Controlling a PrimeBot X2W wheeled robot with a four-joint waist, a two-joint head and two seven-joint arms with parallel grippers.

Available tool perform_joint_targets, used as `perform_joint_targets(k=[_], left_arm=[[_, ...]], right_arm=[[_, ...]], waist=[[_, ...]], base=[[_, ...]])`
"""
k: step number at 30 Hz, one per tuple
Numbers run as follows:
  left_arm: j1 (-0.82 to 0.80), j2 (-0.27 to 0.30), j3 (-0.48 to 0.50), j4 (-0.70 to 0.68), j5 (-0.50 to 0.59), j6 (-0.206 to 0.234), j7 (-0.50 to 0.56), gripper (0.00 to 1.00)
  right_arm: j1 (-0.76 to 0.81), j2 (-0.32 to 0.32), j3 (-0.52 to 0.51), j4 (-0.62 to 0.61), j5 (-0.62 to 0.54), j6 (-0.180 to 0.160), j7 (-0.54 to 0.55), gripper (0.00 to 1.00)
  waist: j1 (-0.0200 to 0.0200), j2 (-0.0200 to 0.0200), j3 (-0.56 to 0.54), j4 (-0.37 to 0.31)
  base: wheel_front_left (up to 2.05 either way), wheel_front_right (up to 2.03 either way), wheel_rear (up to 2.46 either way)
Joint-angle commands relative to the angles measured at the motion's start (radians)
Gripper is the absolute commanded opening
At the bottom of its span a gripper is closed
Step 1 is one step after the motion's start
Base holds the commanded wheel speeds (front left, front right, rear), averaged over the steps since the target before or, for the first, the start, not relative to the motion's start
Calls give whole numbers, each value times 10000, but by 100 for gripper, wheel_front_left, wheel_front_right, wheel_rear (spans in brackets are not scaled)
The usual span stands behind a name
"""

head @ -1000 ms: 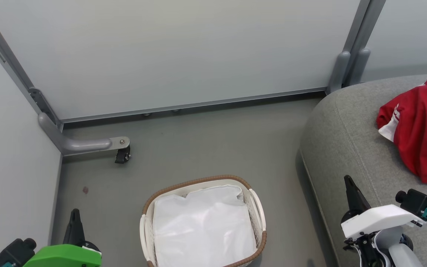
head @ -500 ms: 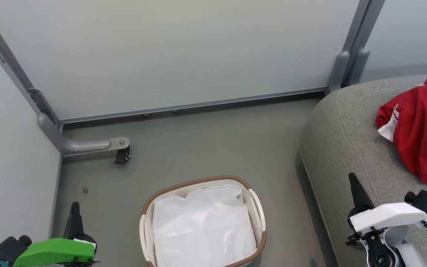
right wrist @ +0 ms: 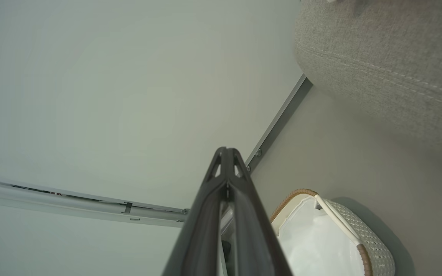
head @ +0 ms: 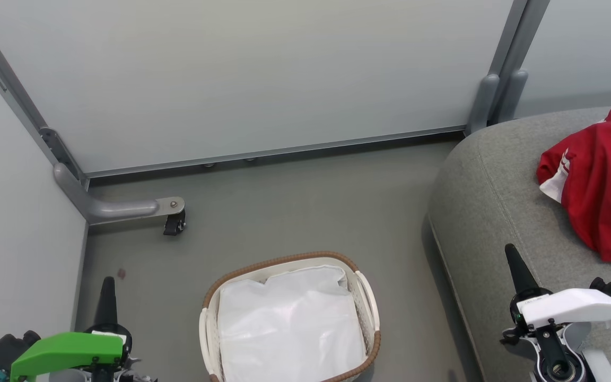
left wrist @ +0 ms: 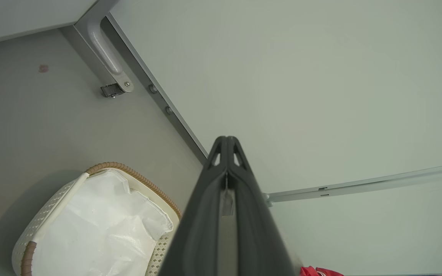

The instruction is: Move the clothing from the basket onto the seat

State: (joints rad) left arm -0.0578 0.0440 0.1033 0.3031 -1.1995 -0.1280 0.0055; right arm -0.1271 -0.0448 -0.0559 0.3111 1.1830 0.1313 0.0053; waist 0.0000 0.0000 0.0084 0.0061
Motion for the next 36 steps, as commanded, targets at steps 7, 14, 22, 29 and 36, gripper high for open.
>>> perform_joint_targets(k=[7, 14, 22, 29, 36], left_arm=[[-310, 79, 60, -179, -816, -31, 215, 0], [-346, 82, 72, -263, -1405, -34, 373, 0], [-409, 85, 87, -336, -2044, -37, 548, 0], [-465, 88, 99, -399, -2581, -40, 694, 0], [-523, 90, 107, -474, -3089, -40, 833, 0]], right_arm=[[74, -61, -144, -222, 828, -6, 217, 0], [102, -64, -222, -310, 1446, -6, 387, 0], [130, -69, -313, -398, 2117, -7, 558, 0], [157, -72, -392, -474, 2676, -7, 695, 0], [185, -76, -462, -551, 3208, -6, 825, 0]], waist=[[0, 0, -7, -8], [0, 0, -14, -16], [0, 0, -22, -25], [0, 0, -29, -34], [0, 0, -36, -42]], base=[[0, 0, 0], [0, 0, 0], [0, 0, 0], [0, 0, 0], [0, 0, 0]])
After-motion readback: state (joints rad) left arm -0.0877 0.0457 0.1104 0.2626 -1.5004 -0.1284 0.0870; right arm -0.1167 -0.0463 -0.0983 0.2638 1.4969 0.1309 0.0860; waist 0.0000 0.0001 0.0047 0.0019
